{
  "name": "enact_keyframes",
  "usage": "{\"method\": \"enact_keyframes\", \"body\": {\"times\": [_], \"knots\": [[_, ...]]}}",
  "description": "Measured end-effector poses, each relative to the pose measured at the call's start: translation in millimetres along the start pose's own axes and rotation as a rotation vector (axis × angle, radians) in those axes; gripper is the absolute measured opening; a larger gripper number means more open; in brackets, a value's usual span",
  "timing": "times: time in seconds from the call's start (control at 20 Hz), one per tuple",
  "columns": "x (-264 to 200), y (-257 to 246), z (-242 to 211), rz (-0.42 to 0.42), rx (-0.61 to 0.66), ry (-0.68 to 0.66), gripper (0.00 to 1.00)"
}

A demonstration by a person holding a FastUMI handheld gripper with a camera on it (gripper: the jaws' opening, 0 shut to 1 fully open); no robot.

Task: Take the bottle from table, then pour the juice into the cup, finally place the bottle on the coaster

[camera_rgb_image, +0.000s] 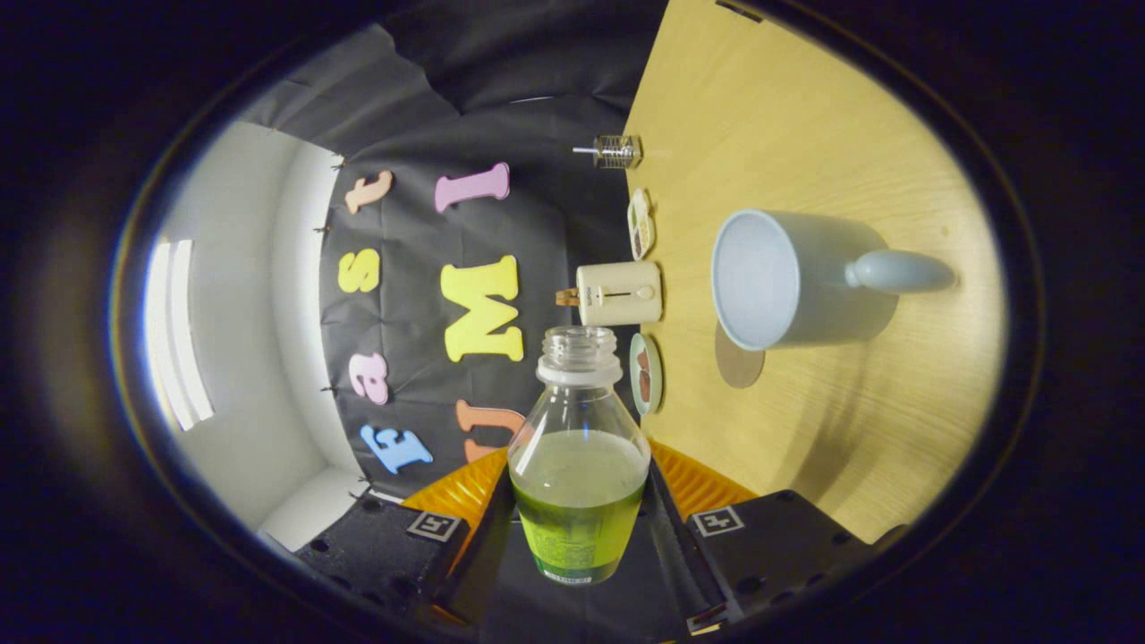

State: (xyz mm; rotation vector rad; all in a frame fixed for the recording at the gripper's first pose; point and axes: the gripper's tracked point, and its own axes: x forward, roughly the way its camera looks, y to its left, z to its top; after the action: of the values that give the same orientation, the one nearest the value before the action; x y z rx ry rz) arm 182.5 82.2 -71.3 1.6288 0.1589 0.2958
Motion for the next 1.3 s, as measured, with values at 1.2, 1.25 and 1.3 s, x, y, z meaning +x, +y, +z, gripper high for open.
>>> {"method": "enact_keyframes", "body": {"times": [1.2,1.25,1.3], "knots": [[0.7,6.3,8.9,0.050,0.333,0.073,0.79],[1.0,8.2,9.3,0.055,0.343,0.075,0.79],[-1.4,9.6,9.1,0.059,0.354,0.079,0.79]]}}
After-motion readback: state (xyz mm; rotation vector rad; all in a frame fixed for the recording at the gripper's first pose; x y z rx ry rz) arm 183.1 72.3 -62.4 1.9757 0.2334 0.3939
